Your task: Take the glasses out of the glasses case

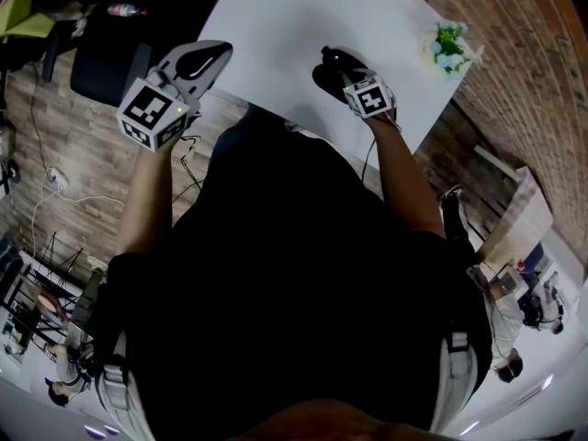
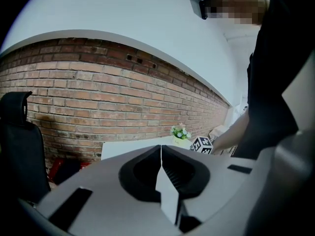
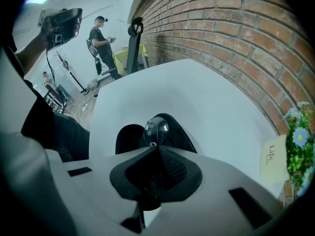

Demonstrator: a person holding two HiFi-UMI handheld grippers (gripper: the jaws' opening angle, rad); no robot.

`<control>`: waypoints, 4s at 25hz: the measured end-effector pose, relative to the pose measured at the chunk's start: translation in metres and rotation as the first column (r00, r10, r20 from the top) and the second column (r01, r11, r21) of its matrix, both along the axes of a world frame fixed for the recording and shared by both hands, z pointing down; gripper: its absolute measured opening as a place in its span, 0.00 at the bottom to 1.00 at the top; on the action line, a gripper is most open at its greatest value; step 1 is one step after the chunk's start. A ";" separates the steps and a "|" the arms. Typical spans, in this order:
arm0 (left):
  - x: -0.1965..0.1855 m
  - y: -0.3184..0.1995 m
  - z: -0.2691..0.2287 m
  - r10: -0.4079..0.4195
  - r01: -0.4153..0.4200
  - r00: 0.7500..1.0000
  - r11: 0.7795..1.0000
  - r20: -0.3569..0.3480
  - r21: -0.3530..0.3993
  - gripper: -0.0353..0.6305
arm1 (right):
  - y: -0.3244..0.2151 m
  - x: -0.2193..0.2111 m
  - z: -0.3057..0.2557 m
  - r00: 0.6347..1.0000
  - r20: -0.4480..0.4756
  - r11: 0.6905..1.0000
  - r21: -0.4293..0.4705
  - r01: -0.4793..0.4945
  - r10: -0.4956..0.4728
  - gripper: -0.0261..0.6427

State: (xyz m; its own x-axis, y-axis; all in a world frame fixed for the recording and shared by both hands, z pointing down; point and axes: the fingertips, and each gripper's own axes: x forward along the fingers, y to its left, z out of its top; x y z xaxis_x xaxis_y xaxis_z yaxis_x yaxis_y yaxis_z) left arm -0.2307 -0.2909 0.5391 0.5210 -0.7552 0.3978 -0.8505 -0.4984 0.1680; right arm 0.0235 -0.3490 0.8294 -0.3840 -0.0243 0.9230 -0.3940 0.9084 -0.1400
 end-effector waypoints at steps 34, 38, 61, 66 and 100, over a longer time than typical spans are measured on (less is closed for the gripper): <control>0.053 0.048 -0.041 0.049 -0.053 0.997 0.995 0.056 0.079 0.07 | 0.017 0.028 -0.060 0.988 0.142 0.993 0.096 -0.074 0.060 0.08; 0.062 0.052 -0.048 0.046 -0.051 0.997 0.995 0.059 0.082 0.07 | 0.018 0.034 -0.066 0.986 0.151 0.991 0.108 -0.083 0.067 0.08; 0.093 0.084 -0.065 0.071 -0.085 0.992 0.987 0.103 0.138 0.07 | 0.021 0.054 -0.132 0.962 0.262 0.971 0.198 -0.135 0.081 0.08; 0.102 0.087 -0.073 0.075 -0.090 0.992 0.986 0.105 0.141 0.07 | 0.026 0.061 -0.147 0.947 0.305 0.969 0.181 -0.166 0.105 0.08; 0.164 0.109 -0.090 0.159 -0.177 0.981 0.969 0.114 0.171 0.07 | 0.056 0.130 -0.226 0.854 0.467 0.925 0.168 -0.339 0.228 0.08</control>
